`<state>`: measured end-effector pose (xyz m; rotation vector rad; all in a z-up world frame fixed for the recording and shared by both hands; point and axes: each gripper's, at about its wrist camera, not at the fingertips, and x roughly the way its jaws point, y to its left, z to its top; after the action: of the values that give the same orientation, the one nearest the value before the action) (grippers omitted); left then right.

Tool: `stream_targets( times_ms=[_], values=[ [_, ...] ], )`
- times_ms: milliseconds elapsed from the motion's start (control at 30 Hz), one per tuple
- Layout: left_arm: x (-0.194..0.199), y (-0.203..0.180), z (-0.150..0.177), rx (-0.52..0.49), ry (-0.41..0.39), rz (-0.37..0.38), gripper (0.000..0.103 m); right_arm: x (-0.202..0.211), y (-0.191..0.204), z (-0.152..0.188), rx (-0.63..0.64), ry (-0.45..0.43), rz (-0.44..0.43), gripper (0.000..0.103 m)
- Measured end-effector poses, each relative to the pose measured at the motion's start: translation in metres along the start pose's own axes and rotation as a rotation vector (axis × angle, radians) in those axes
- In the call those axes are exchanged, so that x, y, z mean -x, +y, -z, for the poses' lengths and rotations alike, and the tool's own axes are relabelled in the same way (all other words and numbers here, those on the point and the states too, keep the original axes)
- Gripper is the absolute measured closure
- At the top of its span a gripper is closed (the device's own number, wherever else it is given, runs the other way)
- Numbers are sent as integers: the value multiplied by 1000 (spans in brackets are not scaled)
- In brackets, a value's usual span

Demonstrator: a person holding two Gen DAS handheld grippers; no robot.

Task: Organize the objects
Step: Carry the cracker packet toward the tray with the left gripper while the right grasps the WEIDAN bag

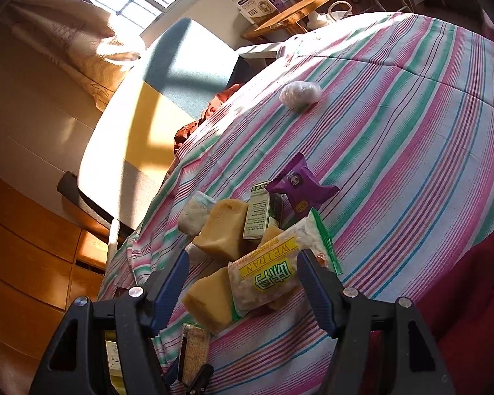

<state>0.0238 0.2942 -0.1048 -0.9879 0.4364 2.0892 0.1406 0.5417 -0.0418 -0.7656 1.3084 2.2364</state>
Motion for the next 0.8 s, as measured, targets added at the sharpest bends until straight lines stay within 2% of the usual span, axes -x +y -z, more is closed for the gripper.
stream_targets(
  times_ms=[167,200,267,300,333,667,700,767,800],
  values=[
    [1,4,-1,10,7,16,51,-11,-3,0,-19,64,43,34],
    [1,4,-2,9,14,25,48,-12,-3,0,-22,69,42,34],
    [1,2,-4,6,33,52,37,-12,-4,0,-21,69,47,34],
    [2,0,-5,2,41,66,26,-12,-3,0,-18,69,48,34],
    [1,-2,-5,-5,49,71,20,-12,-3,0,-15,70,49,34],
    [-13,0,-22,-39,77,-33,22,-12,-2,0,-9,69,30,34],
    [-16,0,-23,-39,82,-33,30,-12,-2,0,-7,69,28,34],
    [-17,2,-23,-32,66,-28,39,-12,-1,0,-4,68,28,34],
    [-17,2,-23,-36,58,-31,46,-12,-1,0,-1,67,27,34]
  ],
)
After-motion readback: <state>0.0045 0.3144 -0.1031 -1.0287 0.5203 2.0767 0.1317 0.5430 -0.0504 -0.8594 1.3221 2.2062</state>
